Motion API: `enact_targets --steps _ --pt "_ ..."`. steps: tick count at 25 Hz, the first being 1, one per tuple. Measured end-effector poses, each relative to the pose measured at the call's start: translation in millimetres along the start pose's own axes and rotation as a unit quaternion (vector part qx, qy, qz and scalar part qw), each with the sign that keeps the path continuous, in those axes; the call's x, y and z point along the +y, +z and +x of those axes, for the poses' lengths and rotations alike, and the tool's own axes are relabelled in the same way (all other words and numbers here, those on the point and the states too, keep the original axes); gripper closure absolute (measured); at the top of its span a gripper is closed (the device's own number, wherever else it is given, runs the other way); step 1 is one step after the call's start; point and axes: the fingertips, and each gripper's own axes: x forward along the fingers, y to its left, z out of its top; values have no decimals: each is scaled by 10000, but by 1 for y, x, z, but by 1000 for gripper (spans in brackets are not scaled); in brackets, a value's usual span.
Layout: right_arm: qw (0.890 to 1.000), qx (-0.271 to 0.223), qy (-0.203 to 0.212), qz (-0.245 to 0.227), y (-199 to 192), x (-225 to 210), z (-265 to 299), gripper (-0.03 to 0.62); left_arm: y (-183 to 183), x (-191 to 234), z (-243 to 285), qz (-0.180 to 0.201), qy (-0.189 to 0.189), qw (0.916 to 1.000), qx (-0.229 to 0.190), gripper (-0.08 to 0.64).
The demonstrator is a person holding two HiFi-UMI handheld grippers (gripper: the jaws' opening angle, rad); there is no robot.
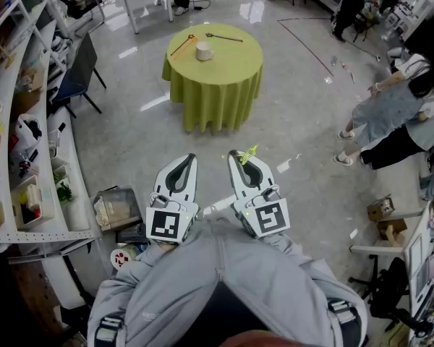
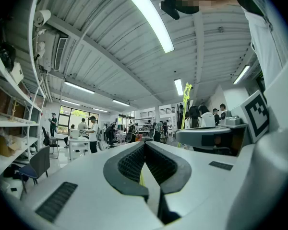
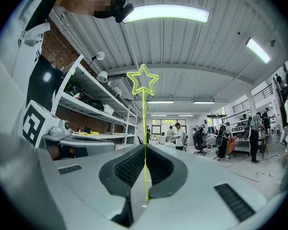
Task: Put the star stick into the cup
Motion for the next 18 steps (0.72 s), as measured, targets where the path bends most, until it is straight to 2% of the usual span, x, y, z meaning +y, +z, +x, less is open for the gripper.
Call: enact_targets --steps 9,18 --pt "9999 -81 44 -45 9 -23 -22 557 7 -29 10 59 86 9999 -124 543" --pt "9993 -102 215 287 1 -52 -40 555 6 -57 23 172 141 9995 -209 543"
